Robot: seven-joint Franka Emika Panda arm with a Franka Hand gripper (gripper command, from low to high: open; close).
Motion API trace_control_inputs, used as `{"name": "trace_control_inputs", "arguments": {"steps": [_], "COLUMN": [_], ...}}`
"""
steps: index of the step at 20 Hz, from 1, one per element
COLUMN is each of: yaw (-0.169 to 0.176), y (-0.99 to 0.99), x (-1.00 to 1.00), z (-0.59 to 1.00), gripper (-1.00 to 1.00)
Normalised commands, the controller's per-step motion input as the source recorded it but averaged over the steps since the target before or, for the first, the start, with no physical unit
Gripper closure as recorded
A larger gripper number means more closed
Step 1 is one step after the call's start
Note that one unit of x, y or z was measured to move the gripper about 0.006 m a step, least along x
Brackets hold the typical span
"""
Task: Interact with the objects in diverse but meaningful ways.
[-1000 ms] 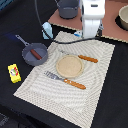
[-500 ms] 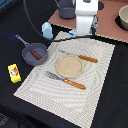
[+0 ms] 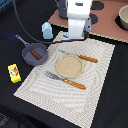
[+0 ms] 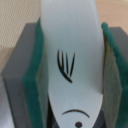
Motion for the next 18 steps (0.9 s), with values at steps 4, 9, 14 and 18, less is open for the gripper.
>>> {"name": "trace_control_inputs", "arguments": {"steps": [4, 9, 14, 18], "yaw": [-0.037, -0.037, -0.038, -0.029], "y": [-0.34, -0.34, -0.33, -0.30], "x": [-0.58, -0.58, -0.59, -0.70], "z": [0.00, 0.00, 0.00, 0.01], "gripper": [1.00, 1.00, 1.00, 1.00]}}
